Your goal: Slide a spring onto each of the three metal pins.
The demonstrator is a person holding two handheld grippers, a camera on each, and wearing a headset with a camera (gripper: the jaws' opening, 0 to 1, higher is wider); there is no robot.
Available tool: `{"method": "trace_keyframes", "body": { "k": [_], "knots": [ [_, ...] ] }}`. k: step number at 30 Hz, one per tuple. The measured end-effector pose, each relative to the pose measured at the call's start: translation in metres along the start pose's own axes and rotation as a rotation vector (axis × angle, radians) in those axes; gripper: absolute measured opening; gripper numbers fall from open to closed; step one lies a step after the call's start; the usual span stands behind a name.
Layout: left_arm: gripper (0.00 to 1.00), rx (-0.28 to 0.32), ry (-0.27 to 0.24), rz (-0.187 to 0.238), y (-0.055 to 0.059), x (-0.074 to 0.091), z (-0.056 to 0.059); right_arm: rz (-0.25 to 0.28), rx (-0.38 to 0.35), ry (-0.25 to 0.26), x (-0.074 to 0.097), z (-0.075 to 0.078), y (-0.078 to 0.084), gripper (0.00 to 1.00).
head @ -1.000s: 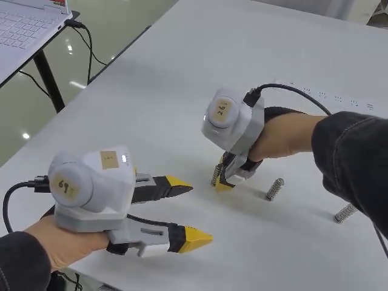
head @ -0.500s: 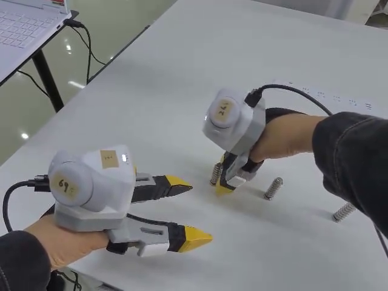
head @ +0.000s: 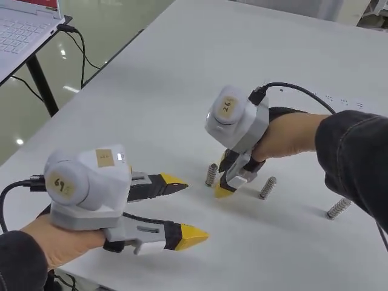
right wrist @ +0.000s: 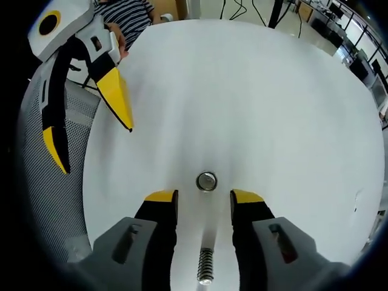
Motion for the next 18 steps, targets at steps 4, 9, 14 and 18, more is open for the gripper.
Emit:
{"method": "trace_keyframes", "body": {
  "k": [4, 9, 14, 18],
  "knots": [
    [0.52, -0.004, -0.001, -0.001, -0.002, 0.0, 0.0, 0.021, -0.021, 0.006, 0.004, -0.001, 0.006, 0.38],
    [0.52, -0.008, 0.003, -0.007, -0.003, -0.001, 0.001, 0.042, -0.044, 0.019, 0.01, -0.002, 0.014, 0.4],
    [0.53, -0.011, 0.005, -0.012, -0.005, -0.001, 0.001, 0.067, -0.068, 0.032, 0.019, 0.0, 0.019, 0.41],
    [0.54, -0.013, 0.005, -0.021, -0.005, -0.001, 0.001, 0.087, -0.08, 0.048, 0.027, -0.001, 0.025, 0.42]
  ]
}}
Point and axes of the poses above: the centre of the closed fingertips' face, and the gripper's own axes: x roughly backward along the fingers, z roughly to its right, y roughly out of its underside, the point moved 9 cm from there along x, roughly backward along the fingers, and after that the axes turned 8 degrees about -x, right-handed, at the moved point
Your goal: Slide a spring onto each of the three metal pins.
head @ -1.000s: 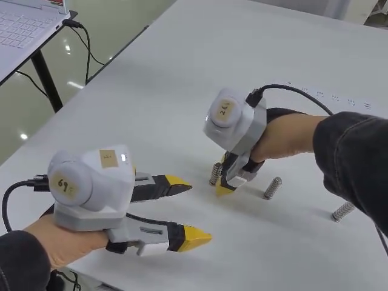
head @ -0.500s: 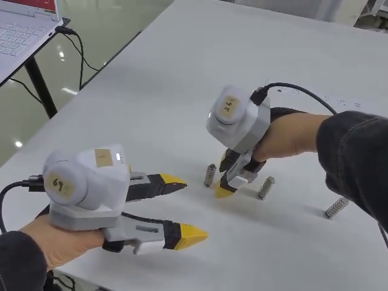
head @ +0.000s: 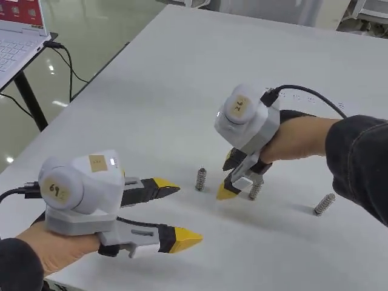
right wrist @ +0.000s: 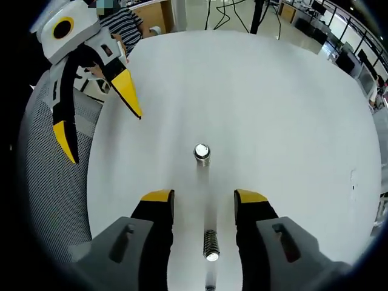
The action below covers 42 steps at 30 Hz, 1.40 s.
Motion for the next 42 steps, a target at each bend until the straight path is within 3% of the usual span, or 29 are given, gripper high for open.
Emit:
{"method": "trace_keyframes", "body": {
  "k": [25, 42],
  "knots": [
    [0.59, -0.01, 0.0, -0.027, -0.006, -0.005, -0.001, 0.077, -0.139, 0.085, 0.035, 0.008, 0.056, 0.44],
    [0.6, -0.006, -0.013, -0.047, -0.006, -0.007, -0.001, 0.178, -0.283, 0.15, 0.055, 0.007, 0.106, 0.46]
  ]
}}
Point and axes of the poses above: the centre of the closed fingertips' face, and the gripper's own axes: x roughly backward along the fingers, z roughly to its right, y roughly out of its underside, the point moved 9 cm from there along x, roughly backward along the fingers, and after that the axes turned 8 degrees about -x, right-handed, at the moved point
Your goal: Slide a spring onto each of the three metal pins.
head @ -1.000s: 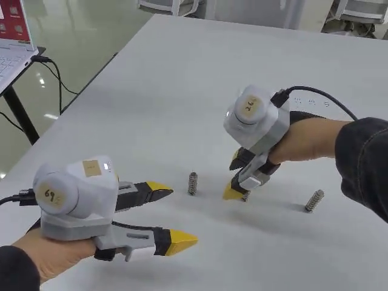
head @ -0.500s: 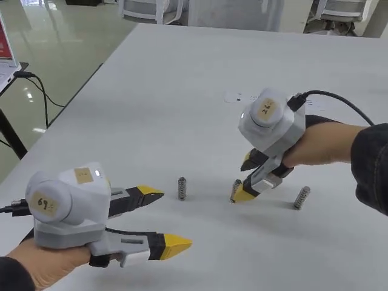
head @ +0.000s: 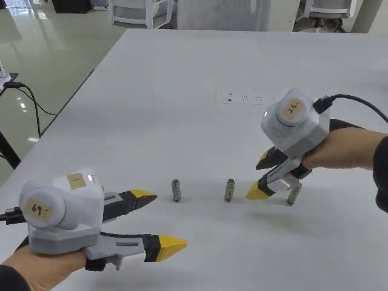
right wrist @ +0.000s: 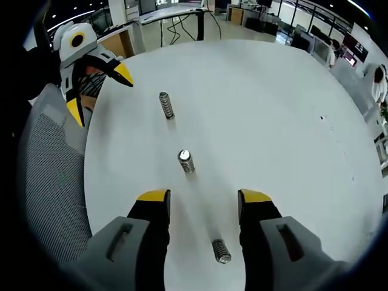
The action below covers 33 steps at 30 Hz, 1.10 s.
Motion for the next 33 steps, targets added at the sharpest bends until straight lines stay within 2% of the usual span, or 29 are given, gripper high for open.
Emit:
{"method": "trace_keyframes", "body": {
  "k": [19, 26, 33],
  "knots": [
    [0.6, 0.002, -0.006, -0.018, 0.0, -0.003, -0.001, 0.134, -0.182, 0.088, 0.02, 0.02, 0.052, 0.49],
    [0.6, 0.007, -0.01, -0.019, 0.0, -0.004, -0.001, 0.178, -0.224, 0.111, 0.026, 0.017, 0.067, 0.51],
    [0.61, 0.013, -0.014, -0.015, 0.002, -0.002, 0.0, 0.199, -0.236, 0.127, 0.031, 0.009, 0.081, 0.52]
  ]
}}
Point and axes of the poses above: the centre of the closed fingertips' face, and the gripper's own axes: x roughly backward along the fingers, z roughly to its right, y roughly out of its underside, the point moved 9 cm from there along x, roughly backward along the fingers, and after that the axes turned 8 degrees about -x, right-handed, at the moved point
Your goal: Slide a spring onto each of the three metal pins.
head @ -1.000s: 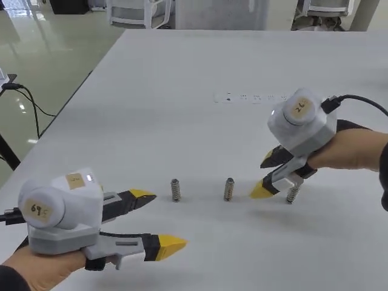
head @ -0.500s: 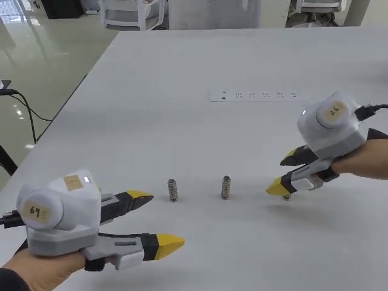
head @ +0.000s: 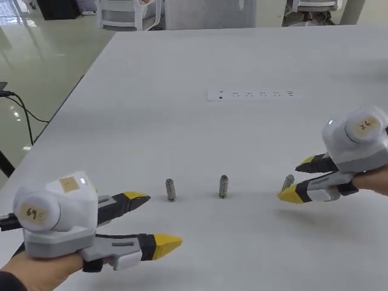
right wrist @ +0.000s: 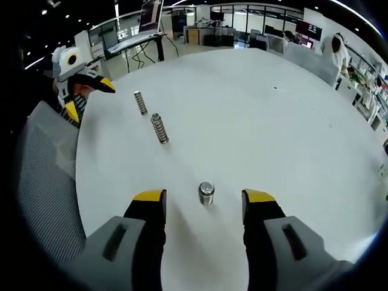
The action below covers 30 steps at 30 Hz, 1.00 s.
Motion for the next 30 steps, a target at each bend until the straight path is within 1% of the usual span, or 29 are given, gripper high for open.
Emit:
{"method": "trace_keyframes", "body": {
  "k": [5, 9, 15, 21, 24, 25, 26, 30],
  "knots": [
    [0.61, 0.004, -0.004, 0.002, 0.002, 0.002, 0.0, 0.019, 0.001, 0.009, 0.007, -0.006, 0.008, 0.53],
    [0.62, 0.01, -0.008, 0.008, 0.002, 0.004, 0.002, 0.036, 0.002, 0.012, 0.011, -0.014, 0.016, 0.54],
    [0.62, 0.017, -0.016, 0.012, 0.003, 0.007, 0.004, 0.083, -0.006, 0.014, 0.021, -0.026, 0.024, 0.57],
    [0.63, 0.022, -0.017, 0.016, 0.003, 0.008, 0.004, 0.11, -0.011, 0.013, 0.028, -0.035, 0.033, 0.59],
    [0.63, 0.024, -0.018, 0.018, 0.003, 0.008, 0.004, 0.145, -0.029, 0.015, 0.032, -0.037, 0.035, 0.61],
    [0.63, 0.025, -0.019, 0.017, 0.003, 0.008, 0.004, 0.149, -0.031, 0.015, 0.034, -0.038, 0.037, 0.61],
    [0.63, 0.026, -0.021, 0.019, 0.003, 0.008, 0.004, 0.167, -0.027, 0.018, 0.036, -0.039, 0.037, 0.61],
    [0.63, 0.037, -0.027, 0.024, 0.005, 0.01, 0.005, 0.214, -0.029, 0.002, 0.041, -0.046, 0.04, 0.65]
  ]
}}
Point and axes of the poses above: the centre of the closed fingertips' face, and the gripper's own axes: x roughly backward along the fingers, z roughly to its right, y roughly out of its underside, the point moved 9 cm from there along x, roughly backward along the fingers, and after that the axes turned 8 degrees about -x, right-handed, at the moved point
